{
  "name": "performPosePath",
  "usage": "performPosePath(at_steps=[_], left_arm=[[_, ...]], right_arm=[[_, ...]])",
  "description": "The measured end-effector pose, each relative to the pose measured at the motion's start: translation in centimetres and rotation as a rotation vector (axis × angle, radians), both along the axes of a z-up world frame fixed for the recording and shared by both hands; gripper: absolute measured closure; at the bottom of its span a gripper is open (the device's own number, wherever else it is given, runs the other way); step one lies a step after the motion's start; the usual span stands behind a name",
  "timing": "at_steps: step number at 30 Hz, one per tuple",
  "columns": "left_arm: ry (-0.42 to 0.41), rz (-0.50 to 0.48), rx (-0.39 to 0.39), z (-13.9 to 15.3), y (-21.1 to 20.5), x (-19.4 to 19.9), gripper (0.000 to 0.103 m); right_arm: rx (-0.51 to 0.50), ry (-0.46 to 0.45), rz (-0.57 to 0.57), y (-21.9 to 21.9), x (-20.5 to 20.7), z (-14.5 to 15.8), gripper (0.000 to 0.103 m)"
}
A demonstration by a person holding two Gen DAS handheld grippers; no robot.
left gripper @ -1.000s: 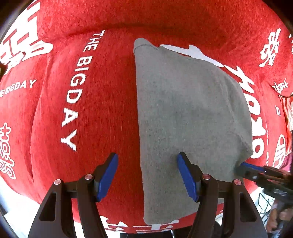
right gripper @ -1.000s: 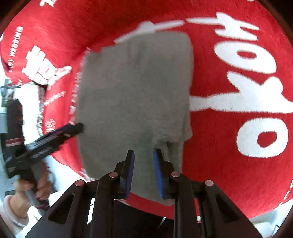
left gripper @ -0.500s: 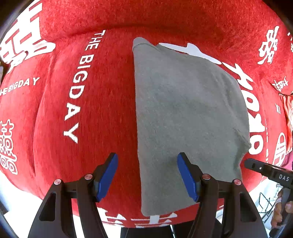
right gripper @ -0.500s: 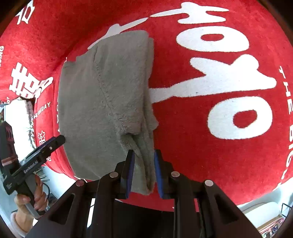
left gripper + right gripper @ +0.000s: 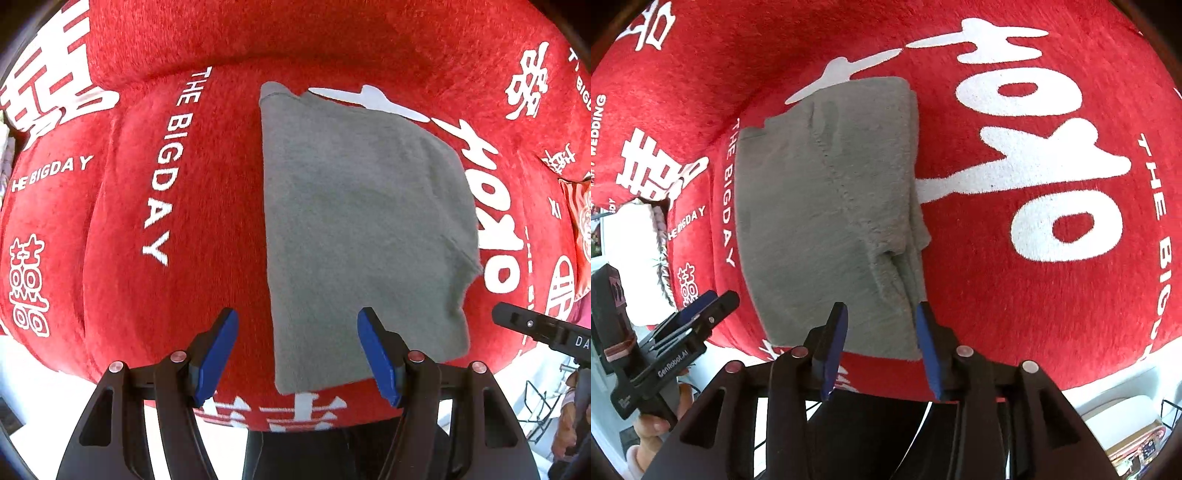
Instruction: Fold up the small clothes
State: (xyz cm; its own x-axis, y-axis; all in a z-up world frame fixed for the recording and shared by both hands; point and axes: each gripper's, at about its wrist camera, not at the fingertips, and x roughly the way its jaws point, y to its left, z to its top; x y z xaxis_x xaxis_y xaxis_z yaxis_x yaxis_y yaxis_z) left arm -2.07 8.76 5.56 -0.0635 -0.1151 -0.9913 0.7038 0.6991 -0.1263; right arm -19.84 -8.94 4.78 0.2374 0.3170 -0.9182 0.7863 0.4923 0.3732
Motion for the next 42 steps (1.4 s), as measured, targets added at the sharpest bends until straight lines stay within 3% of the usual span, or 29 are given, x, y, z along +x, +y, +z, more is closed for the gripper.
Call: performPosePath(at_steps=[2,4,5,6,12,14,17,18,21,27,42], left_arm=[[0.000,0.002,-0.007,0.9,0.1,-0.2,0.035],[-0.007,-0.003,-0.006,1.6,0.2,-0.3,0.020],[-0.017,-0.001,-0.006,2.1,0.3,-0.3,0.005],[-0.031,-0.001,-0.009,2.6,0.4,-0.3,0.002],[-0.113,-0.011,0.034,4.5,0.3,0.1,0.002],[-0.105,0.003,0.017,4.9,0.4,0.4,0.002],[-0.060,0.041,-0.010,5.5,0.6,1.1,0.002],[-0.069,0.043,0.000,5.7,0.5,1.2,0.002],[-0.137,0.027,0.027,6.9,0.4,1.3,0.002],[-0.212,0.001,0.042,9.3,0.5,1.2,0.002],[-0.230,0.007,0.045,12.7,0.7,0.8,0.002]], right_arm=[[-0.004,-0.003,-0.002,0.1,-0.1,0.7,0.055],[-0.011,-0.008,-0.002,0.4,0.0,1.5,0.053],[-0.015,-0.009,-0.004,0.5,-0.3,1.8,0.052],[-0.018,-0.008,-0.005,0.5,-0.2,2.1,0.050],[-0.054,0.010,-0.004,0.7,0.1,3.7,0.040],[-0.088,0.014,0.015,0.9,0.4,4.5,0.035],[-0.157,0.008,0.050,1.3,1.3,6.2,0.017],[-0.183,0.002,0.058,1.4,1.6,6.9,0.017],[-0.234,0.000,0.078,1.7,2.3,8.5,0.001],[-0.314,0.015,0.099,2.4,3.4,11.1,0.000],[-0.423,0.067,0.078,2.7,3.7,14.3,0.000]])
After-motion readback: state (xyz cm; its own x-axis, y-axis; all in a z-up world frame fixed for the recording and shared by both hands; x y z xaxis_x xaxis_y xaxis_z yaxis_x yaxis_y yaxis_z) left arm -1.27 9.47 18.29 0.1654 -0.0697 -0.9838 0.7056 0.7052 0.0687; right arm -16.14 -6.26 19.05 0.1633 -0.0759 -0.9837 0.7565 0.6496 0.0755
